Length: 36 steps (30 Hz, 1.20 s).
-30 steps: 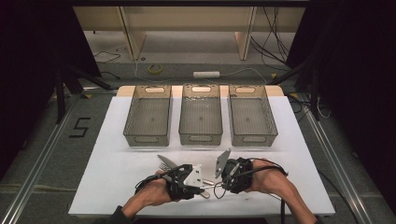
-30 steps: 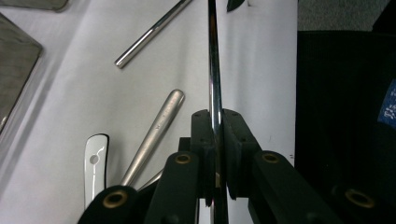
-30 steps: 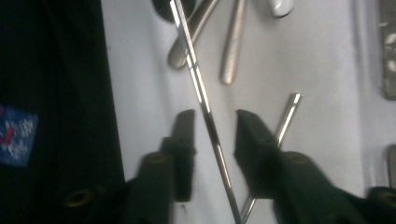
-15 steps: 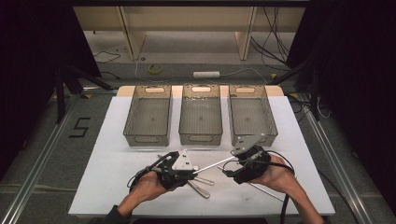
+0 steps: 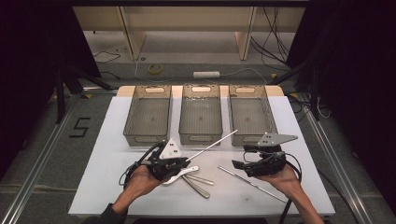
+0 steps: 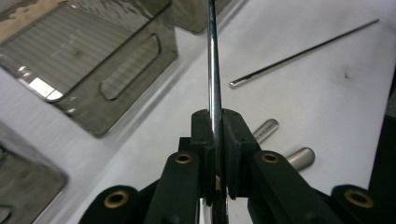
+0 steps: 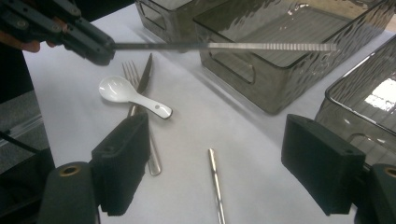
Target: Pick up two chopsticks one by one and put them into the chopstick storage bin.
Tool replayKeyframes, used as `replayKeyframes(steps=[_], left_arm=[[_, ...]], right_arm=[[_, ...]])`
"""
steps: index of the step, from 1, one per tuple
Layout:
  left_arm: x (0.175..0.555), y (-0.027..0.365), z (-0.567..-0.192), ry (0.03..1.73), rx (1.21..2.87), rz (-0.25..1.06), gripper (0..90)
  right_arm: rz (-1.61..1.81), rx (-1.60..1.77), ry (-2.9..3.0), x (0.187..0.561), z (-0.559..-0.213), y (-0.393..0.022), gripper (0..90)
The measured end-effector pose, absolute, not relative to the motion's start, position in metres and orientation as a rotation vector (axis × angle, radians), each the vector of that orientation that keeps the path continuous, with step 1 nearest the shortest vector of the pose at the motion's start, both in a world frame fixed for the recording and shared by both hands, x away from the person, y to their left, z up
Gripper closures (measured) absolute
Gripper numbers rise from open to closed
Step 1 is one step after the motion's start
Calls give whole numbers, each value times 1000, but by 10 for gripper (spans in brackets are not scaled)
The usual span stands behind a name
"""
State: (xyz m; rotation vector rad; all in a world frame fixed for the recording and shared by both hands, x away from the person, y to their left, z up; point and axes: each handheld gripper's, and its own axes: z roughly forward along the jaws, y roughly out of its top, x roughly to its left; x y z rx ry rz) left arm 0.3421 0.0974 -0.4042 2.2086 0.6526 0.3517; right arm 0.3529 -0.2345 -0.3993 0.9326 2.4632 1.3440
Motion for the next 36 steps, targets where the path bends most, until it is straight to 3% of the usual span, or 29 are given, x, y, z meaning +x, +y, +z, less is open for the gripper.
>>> replayKeyframes(steps=[19,36], left_arm=[[399,173,-392,1041,1933,525,836],[448,207,-403,1235,1857,593,836]], right_arm=[[1297,942,2501,338,-418,-238,247],[1280,934,2527,328,-426,-238,249]])
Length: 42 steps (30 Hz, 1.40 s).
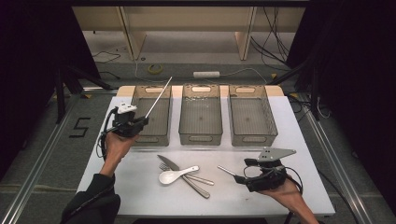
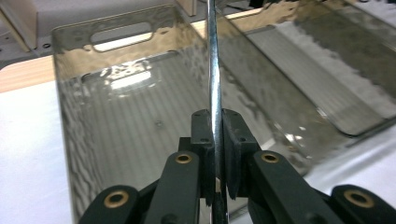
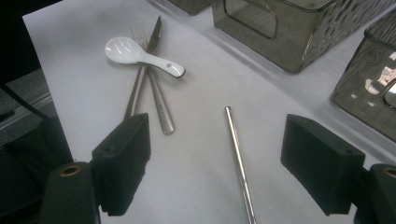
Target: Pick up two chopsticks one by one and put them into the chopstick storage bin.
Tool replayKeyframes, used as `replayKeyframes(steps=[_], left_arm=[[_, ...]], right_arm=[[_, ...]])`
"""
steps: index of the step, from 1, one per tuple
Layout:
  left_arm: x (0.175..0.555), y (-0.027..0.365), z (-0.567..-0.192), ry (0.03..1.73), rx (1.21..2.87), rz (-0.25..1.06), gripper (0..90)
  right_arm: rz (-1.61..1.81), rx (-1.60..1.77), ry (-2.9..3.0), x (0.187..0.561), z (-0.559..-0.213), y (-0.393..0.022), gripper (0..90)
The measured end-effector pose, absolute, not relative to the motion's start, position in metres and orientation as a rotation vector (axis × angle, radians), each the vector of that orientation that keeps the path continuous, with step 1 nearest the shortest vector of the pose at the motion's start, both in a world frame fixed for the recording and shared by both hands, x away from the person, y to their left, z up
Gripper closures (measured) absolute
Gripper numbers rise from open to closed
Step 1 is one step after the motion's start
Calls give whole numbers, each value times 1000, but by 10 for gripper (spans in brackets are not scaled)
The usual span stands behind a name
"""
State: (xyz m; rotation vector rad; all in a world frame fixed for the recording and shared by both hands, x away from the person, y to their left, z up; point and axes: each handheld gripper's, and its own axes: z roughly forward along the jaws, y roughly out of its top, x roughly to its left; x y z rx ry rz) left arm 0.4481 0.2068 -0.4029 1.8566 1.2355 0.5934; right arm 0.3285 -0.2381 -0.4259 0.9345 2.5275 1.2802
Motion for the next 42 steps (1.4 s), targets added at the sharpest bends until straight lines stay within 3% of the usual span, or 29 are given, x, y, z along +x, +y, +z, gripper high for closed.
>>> replayKeyframes(steps=[26,33,42], left_arm=[[478,236,-435,1520,1775,579,823],[474,233,-424,1509,1761,562,530],[457,225,-405,1418,1783,493,350]], right_arm=[[1281,932,2546,329,-428,-236,260],[1278,933,2546,329,-427,-236,260],[1196,941,2546,331,-425,-241,260]])
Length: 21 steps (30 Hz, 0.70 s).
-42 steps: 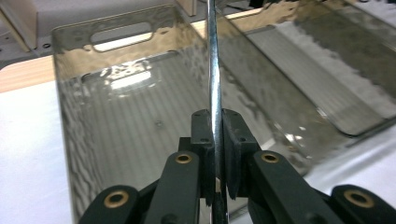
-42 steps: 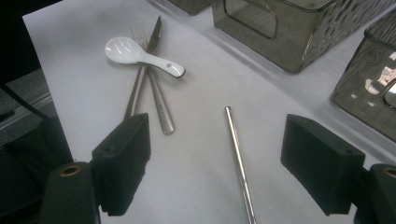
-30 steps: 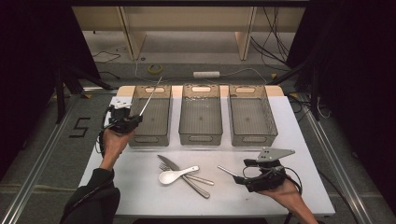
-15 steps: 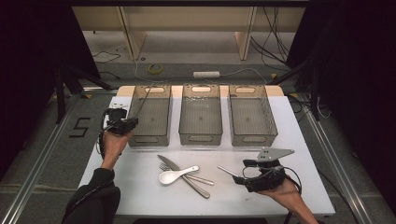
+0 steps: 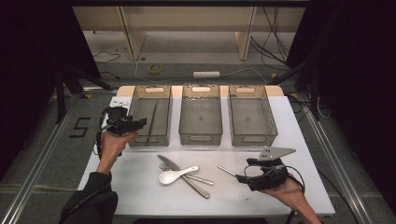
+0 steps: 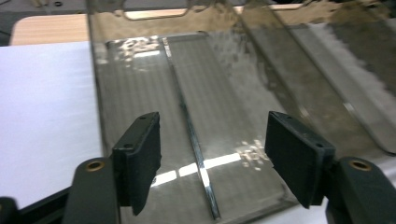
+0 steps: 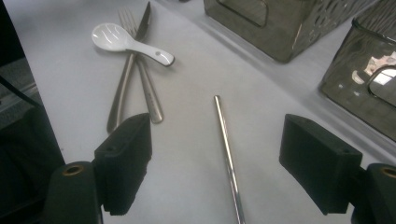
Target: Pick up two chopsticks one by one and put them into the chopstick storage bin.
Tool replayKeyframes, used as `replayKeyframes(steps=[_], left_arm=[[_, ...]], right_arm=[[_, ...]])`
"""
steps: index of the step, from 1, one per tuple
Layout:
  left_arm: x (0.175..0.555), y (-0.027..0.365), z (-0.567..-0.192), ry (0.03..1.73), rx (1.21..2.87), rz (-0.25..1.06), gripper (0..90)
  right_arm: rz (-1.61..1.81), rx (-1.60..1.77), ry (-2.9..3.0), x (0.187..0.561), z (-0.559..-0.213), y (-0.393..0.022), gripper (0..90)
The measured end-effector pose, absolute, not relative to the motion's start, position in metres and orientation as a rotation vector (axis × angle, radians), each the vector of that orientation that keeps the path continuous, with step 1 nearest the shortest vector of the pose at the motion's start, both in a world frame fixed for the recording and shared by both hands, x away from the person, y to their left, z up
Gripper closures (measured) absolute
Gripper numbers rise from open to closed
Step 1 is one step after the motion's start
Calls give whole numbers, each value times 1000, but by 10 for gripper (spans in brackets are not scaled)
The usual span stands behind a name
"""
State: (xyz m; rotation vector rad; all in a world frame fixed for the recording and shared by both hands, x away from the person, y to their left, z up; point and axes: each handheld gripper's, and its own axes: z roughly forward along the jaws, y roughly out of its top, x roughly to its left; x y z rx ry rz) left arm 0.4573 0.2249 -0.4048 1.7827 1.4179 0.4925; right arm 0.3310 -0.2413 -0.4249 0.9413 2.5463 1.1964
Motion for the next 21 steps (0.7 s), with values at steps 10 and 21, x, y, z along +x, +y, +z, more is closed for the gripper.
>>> replayKeyframes(steps=[10,21], left_arm=[[437,206,-395,1271,1822,384,202],[410,188,-397,1133,1829,337,160]], right_arm=[[887,914,2653,334,-420,-242,271],[599,863,2784,340,-423,-236,356]])
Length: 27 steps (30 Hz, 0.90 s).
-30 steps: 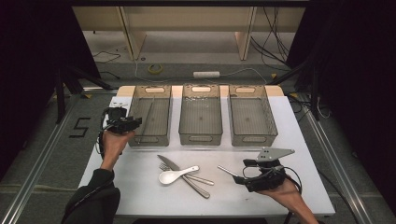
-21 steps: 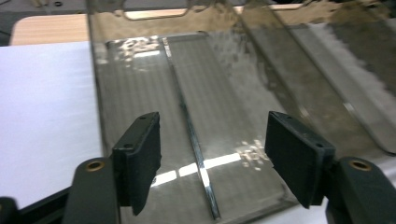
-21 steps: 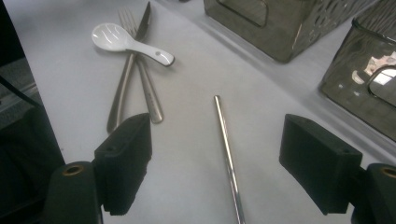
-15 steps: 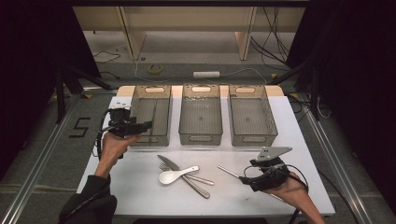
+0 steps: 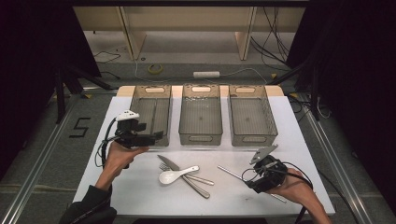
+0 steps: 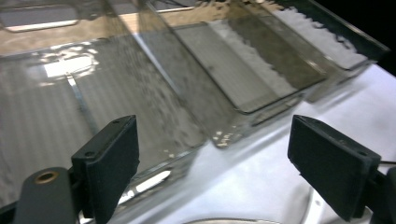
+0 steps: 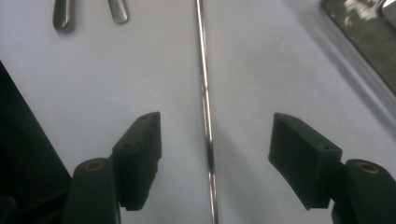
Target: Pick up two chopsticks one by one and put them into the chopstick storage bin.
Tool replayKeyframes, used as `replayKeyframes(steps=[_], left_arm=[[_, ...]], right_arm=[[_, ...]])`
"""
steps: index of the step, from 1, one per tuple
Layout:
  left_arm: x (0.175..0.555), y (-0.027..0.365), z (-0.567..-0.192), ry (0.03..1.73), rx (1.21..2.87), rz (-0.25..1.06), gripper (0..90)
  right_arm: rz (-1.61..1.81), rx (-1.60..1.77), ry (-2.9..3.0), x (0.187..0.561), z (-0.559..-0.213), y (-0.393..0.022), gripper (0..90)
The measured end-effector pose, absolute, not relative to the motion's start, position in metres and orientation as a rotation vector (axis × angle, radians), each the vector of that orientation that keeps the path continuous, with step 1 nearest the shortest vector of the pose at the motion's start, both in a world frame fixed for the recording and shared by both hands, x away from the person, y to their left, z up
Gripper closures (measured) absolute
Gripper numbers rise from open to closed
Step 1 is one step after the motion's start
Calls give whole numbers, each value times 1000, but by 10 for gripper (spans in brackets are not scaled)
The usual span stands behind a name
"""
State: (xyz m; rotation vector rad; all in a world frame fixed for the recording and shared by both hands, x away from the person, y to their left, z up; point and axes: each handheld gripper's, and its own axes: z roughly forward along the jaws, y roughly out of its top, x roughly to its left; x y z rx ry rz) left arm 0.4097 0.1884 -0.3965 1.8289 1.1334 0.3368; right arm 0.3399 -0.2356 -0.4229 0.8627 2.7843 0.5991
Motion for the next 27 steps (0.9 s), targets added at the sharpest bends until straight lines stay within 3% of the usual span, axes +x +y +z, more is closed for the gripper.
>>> replayKeyframes(steps=[27], left_arm=[[349,152,-417,912,1894,378,155]], right_arm=[[215,800,2939,355,-447,-224,683]])
